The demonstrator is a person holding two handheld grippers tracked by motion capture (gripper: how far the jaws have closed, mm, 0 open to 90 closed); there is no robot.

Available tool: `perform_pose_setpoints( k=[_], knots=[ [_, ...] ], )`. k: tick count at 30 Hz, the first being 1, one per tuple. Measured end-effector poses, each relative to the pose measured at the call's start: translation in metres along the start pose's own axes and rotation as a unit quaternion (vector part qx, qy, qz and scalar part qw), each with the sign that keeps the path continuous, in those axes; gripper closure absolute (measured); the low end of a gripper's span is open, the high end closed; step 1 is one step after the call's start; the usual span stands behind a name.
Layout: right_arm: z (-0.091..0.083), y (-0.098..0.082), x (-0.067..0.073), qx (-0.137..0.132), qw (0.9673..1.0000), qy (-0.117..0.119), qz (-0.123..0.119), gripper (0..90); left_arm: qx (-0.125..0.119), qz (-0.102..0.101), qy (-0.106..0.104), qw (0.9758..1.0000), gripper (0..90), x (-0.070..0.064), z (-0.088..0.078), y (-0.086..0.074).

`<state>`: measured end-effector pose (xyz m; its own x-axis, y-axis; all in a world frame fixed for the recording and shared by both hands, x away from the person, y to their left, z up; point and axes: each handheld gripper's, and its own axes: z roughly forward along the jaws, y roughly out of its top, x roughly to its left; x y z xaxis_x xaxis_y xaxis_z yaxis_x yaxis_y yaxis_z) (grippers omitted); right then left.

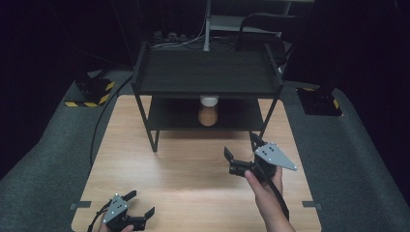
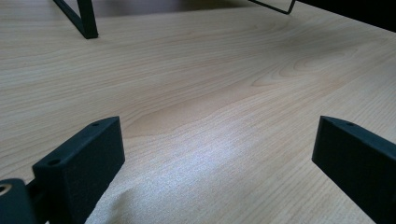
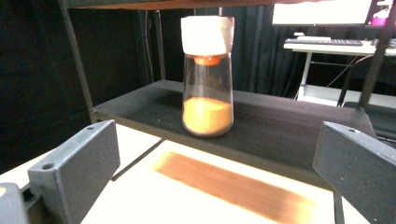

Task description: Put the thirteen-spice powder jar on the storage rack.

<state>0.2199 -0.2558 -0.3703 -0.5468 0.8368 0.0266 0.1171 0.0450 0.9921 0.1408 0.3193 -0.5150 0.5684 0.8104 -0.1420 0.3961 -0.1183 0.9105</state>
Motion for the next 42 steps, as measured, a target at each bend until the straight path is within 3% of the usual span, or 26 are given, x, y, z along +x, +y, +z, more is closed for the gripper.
perform_pose_setpoints(
  k=[6, 14, 17, 22, 30, 42],
  knots=[
    [-0.03, -0.02, -0.001, -0.006, 1.0, 0.002, 0.001, 0.2, 0.0, -0.001, 0.0, 1.0, 2.6, 0.0, 0.0, 0.0],
    [-0.06, -0.056, -0.005, 0.02, 0.9997, -0.012, -0.003, 0.2, 0.002, -0.001, 0.002, 1.0, 2.5, -0.001, 0.0, 0.001],
    [-0.07, -0.079, -0.008, 0.036, 0.9991, -0.024, 0.002, 0.2, 0.002, -0.001, 0.003, 1.0, 2.5, -0.001, 0.0, 0.001],
    [-0.075, -0.097, -0.009, 0.05, 0.9981, -0.034, 0.007, 0.3, 0.001, -0.003, 0.004, 1.0, 2.5, -0.001, 0.0, 0.0],
    [-0.081, -0.126, -0.007, 0.088, 0.9942, -0.062, -0.009, 0.5, -0.001, -0.004, 0.006, 1.0, 2.6, -0.002, 0.0, 0.0],
    [-0.081, -0.141, -0.016, 0.131, 0.9885, -0.076, 0.004, 1.3, 0.002, -0.006, 0.005, 1.0, 2.6, -0.001, 0.001, 0.001]
  ],
)
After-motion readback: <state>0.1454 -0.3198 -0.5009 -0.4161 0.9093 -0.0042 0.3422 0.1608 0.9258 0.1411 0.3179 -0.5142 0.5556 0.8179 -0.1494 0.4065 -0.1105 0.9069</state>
